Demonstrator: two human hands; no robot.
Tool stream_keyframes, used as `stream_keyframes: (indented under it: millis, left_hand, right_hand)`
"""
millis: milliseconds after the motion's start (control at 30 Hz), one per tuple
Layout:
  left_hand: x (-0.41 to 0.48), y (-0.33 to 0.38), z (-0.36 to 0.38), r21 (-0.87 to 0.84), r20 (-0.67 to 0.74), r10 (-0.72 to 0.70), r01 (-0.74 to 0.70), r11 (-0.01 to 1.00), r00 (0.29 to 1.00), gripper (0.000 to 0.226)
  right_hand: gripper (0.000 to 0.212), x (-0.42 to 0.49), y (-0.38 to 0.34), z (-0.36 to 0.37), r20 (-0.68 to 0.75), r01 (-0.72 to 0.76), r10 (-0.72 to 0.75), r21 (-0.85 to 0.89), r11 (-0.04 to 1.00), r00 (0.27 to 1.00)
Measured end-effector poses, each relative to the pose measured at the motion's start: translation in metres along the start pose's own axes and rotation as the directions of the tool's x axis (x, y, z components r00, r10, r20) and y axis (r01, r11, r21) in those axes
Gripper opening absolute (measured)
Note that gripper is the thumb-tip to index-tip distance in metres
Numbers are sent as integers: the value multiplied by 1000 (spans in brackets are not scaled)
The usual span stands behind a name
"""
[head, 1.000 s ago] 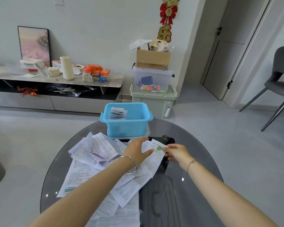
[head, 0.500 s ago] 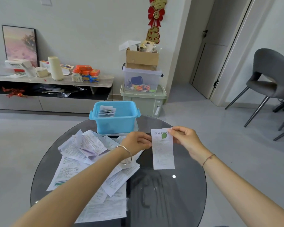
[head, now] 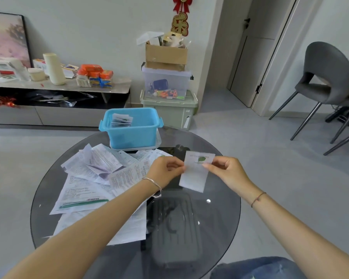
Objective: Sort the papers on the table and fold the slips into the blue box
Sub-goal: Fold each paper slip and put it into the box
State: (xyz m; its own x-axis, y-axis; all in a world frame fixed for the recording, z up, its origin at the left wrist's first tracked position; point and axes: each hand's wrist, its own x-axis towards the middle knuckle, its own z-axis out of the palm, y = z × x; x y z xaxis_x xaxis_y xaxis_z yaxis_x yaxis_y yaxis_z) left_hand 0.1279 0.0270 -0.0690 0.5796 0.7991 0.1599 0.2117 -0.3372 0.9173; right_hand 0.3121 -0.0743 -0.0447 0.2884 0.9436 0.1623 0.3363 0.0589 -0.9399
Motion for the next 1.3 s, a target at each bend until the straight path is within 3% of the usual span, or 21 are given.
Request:
stream_keyframes:
  millis: [67,167,267,433,533,667,800,900,1000,1167,1300]
  left_hand:
    - [-3,-2,-3,5,-28,67,-67,998,997,14]
    - [-14,-11,-9,92,68,113,-119,989,991,13]
    - [-27,-29,-13,306,227,143,-210,929,963,20]
    - [-42,-49,-9,615,419,-6,-279,738,908,40]
    - [-47,-49,-6,636,451,47,-357,684,892,45]
    - [-50,-44,-6,653,446,88,-391,648,891,59]
    - [-55,-35,-5,586,422,71,-332,739,904,82]
    - [-57,-36,-5,568,416,78,-326,755,906,83]
    - [-57,-37,-4,650,442,74,-376,661,894,75]
    - [-60,-42,-2,710,416,146,-421,564,897,85]
    - [-63,-39,-1,741,450,42,-400,539,892,87]
  right_hand:
    - [14,-7,3,1,-10,115,-117,-106,988,993]
    - [26,-21,17,6,83,182,-167,-255,949,983]
    - [35,-35,35,11,162,123,-77,-302,945,984]
    - [31,-45,51,11,274,52,58,-375,925,960]
    - [22,-47,54,12,262,22,87,-388,922,961]
    - [9,-42,57,17,131,-69,102,-234,970,986]
    - [9,-31,60,23,41,-181,190,-157,971,981]
    - [9,-24,61,26,3,-244,246,-123,962,969]
    - [6,-20,62,28,3,-272,276,-158,949,961]
    - [12,-14,64,33,-16,-269,274,-244,932,962]
    - [16,-12,64,38,-55,-270,264,-258,928,963]
